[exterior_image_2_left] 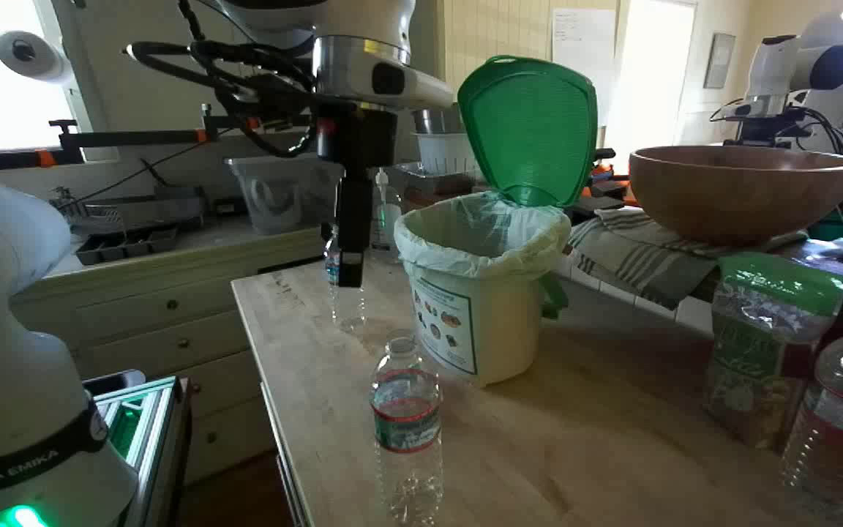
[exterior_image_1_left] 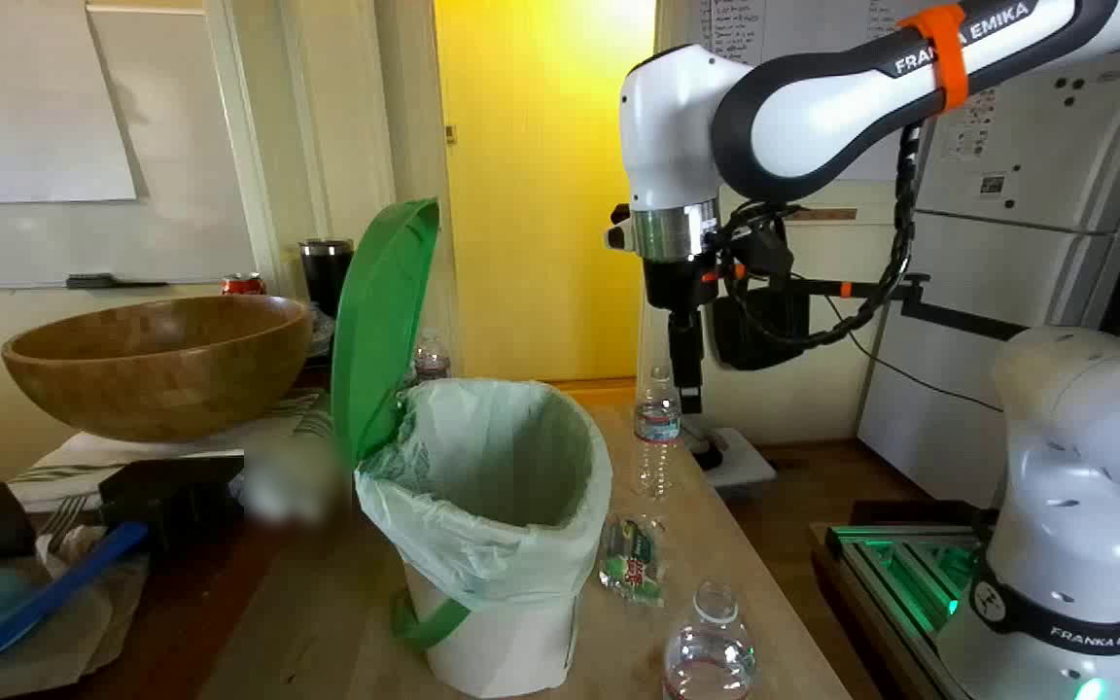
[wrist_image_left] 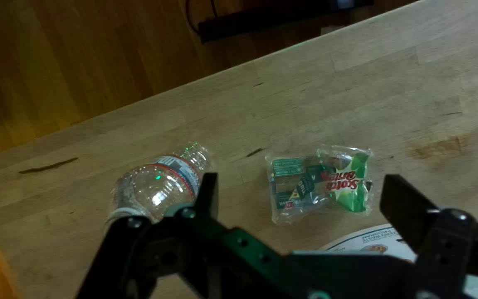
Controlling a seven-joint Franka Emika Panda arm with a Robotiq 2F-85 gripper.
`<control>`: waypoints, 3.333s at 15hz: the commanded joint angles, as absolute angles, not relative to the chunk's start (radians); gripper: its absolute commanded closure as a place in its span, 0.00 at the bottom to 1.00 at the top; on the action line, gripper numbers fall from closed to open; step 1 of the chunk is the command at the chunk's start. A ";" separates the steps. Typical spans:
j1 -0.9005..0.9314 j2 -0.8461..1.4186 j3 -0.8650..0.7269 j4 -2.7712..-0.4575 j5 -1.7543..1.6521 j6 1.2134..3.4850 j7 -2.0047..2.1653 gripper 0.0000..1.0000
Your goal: Pick up the water bottle on the right and put it in the bin then close the bin.
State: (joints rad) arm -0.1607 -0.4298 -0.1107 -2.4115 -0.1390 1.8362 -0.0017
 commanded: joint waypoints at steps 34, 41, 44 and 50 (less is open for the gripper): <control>-0.239 -0.448 -0.317 -2.492 -0.136 2.152 -0.242 0.00; -0.243 -0.398 -0.319 -2.497 -0.136 2.200 -0.246 0.00; -0.246 -0.387 -0.319 -2.496 -0.137 2.197 -0.249 0.26; -0.252 -0.378 -0.321 -2.496 -0.137 2.200 -0.260 0.64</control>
State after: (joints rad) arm -0.2418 -0.3868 -0.3192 -2.4878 -0.1385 2.1757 -0.2398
